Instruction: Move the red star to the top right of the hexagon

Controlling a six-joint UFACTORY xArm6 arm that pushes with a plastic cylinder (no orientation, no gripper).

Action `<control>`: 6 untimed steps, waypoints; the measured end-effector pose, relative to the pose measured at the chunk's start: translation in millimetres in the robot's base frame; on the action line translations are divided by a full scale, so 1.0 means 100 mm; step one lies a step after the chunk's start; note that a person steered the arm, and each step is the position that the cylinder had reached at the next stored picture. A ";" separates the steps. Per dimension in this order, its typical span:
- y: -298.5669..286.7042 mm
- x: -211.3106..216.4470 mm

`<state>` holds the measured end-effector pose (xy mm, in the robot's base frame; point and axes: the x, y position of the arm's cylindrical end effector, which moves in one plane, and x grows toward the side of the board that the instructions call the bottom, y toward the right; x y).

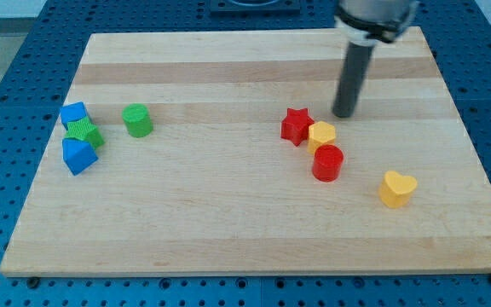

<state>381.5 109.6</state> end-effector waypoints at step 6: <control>-0.24 0.62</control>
